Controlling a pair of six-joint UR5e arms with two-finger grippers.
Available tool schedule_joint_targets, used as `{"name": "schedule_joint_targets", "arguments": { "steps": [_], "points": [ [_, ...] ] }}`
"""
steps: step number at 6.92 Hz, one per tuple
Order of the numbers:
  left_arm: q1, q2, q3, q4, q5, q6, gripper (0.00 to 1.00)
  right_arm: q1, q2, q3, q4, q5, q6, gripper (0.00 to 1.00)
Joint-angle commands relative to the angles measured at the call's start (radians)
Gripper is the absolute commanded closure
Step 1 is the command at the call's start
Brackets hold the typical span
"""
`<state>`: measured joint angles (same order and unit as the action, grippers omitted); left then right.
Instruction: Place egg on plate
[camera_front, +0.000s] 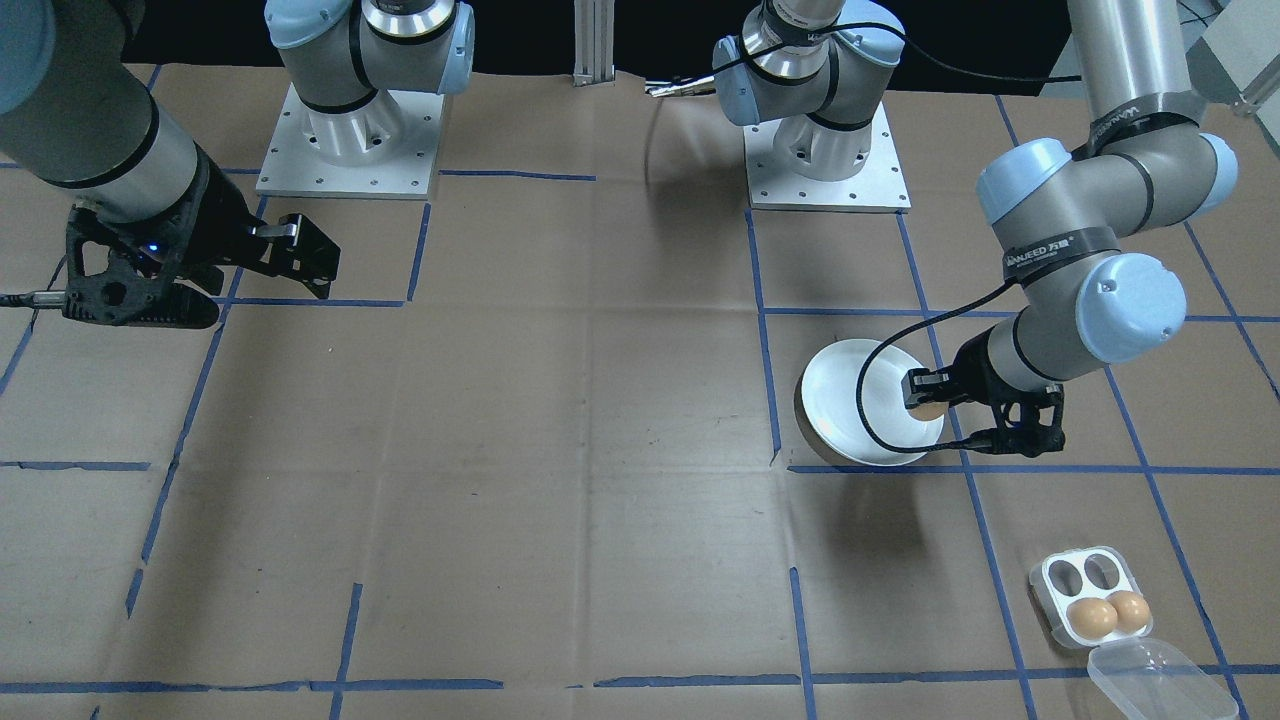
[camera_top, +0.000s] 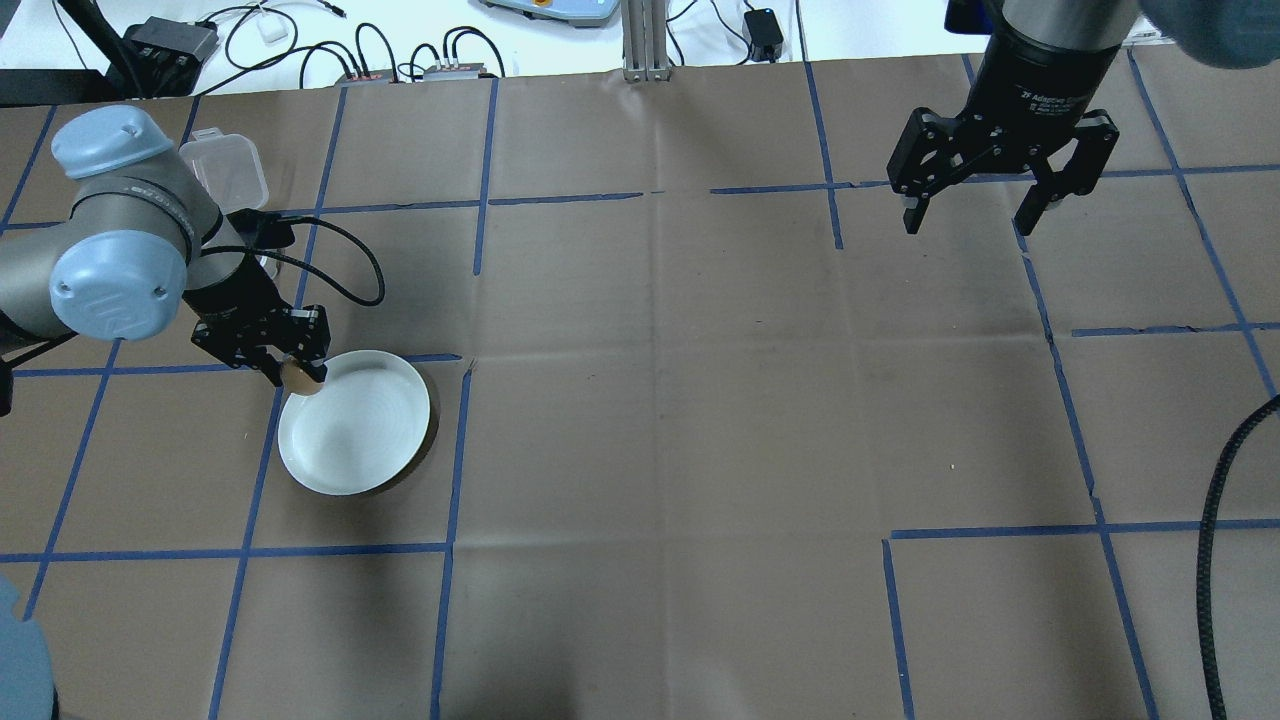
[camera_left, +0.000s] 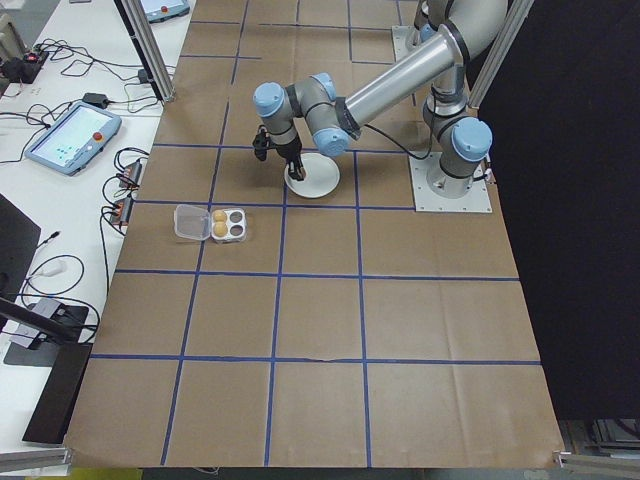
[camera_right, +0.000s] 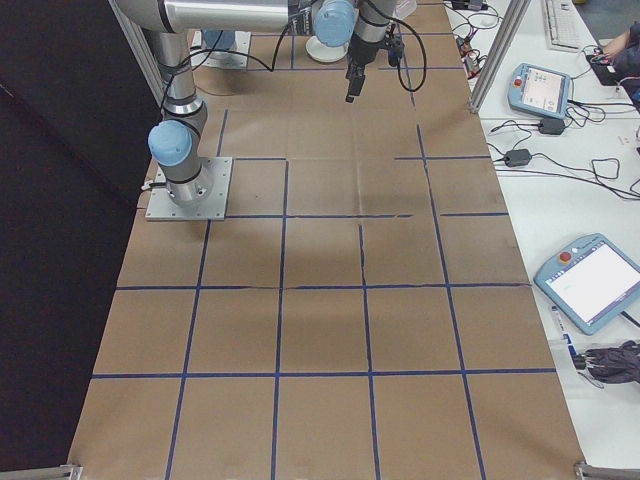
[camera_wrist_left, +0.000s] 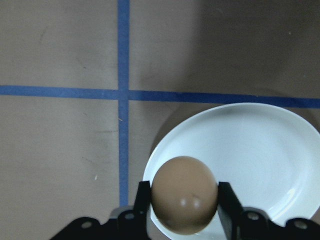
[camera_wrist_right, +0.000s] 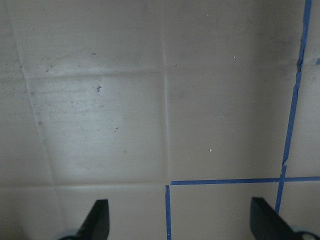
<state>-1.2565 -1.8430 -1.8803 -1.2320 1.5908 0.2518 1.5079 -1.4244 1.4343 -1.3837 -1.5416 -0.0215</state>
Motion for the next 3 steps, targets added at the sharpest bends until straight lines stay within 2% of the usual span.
{"name": "schedule_joint_targets", "arguments": {
  "steps": [1,2,3],
  "points": [
    [-0.009,0.016,-0.052,0.022,-0.003,0.006,0.24,0.0,-0.001,0.0,0.0,0.0,0.0,0.0],
    [-0.009,0.019,-0.053,0.026,-0.003,0.007,0.01,0.0,0.001,0.0,0.0,0.001,0.0,0.0],
    [-0.009,0.024,-0.04,0.023,0.001,0.009,0.01,0.0,0.001,0.0,0.0,0.0,0.0,0.0]
  ]
}}
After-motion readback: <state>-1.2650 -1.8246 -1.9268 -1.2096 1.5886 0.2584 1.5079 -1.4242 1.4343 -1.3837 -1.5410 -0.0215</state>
